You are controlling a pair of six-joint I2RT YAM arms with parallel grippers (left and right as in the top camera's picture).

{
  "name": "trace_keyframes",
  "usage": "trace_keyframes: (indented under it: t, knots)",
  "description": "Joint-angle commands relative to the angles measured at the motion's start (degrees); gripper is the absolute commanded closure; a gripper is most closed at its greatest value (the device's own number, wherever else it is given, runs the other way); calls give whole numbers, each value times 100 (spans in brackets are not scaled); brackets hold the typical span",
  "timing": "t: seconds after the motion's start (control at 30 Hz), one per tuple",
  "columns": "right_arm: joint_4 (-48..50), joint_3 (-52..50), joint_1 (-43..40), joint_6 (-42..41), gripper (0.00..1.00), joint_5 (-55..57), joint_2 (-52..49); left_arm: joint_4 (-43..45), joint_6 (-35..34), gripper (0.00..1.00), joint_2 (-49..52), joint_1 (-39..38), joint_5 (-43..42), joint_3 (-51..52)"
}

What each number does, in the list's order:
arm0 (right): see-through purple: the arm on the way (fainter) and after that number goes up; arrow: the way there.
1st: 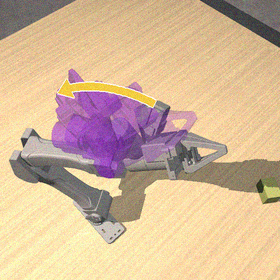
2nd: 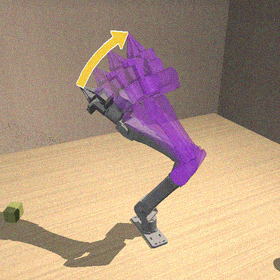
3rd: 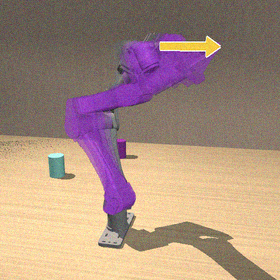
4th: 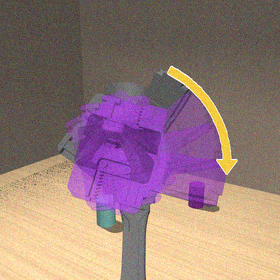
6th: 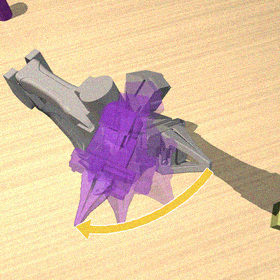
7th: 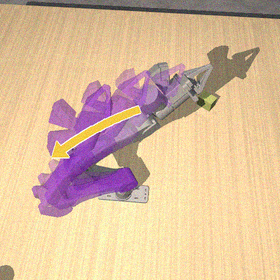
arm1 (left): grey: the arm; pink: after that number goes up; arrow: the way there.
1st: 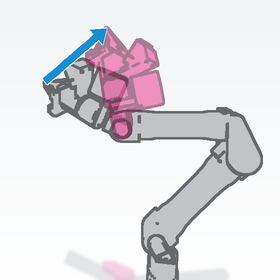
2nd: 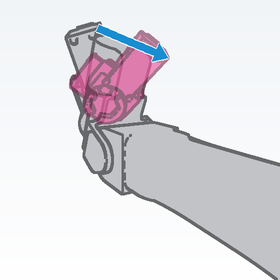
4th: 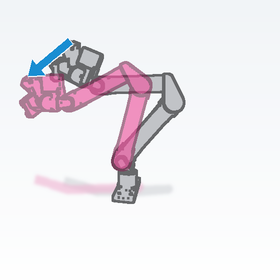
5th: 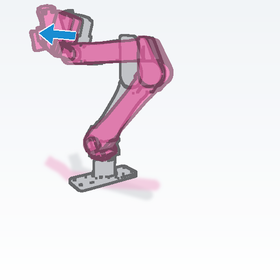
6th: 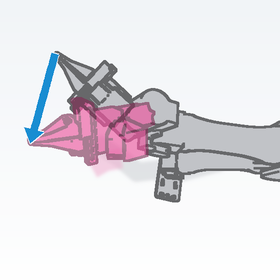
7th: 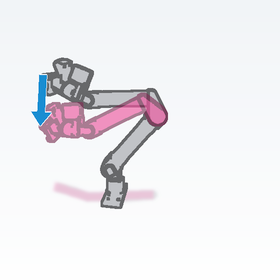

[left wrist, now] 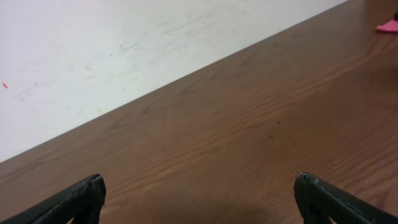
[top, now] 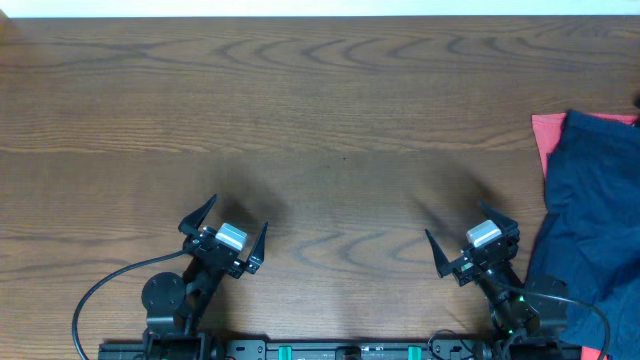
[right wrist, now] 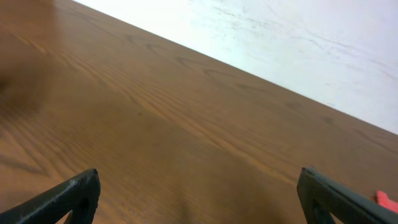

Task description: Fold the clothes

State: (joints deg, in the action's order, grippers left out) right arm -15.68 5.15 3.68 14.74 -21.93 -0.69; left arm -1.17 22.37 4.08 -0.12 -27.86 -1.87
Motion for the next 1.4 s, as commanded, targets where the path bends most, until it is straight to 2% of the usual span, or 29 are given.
trace_keyframes:
  t: [0.0,0.17,0.27,0.4,0.6,0.7,0.87,1.07,1.13,1.23,1.3,1.37]
  knots:
    - [-15,-13,-76,-315,1,-214,31,-111,-92,2,35,20,24,164]
    - [-13,-13,-74,-1349,1,-212,31,-111,-774,2,203,20,26,164]
    - [22,-13,-74,-2118,1,-210,31,-107,-820,2,382,20,-9,149]
    - [498,20,-74,-2500,1,-295,28,-107,-1215,2,448,20,-39,-4]
    - [710,614,-74,-2844,1,-269,-546,-125,-1224,2,573,20,9,-688]
    - [702,1113,-74,-2846,1,-210,-1436,-363,-1408,2,901,20,15,-1189]
    - [229,2358,-74,-2841,1,-205,-3368,-1394,-1912,2,1954,20,162,-2354]
    - [-1716,4843,-74,-2557,1,-302,-6164,-2728,-2114,2,3646,20,157,-4172]
    - [-2468,5757,-74,-2133,1,-693,-7029,-3182,-2094,2,4155,13,151,-4769]
    - [-3101,6682,-79,-1746,1,-1198,-7958,-3709,-2006,2,4671,13,136,-5445]
    - [-3370,7152,-120,-1661,1,-911,-8413,-3858,-2079,2,4854,15,-81,-5700]
    - [-3803,7733,-264,-1932,1,-9,-8889,-3884,-2074,2,4983,15,-621,-5838]
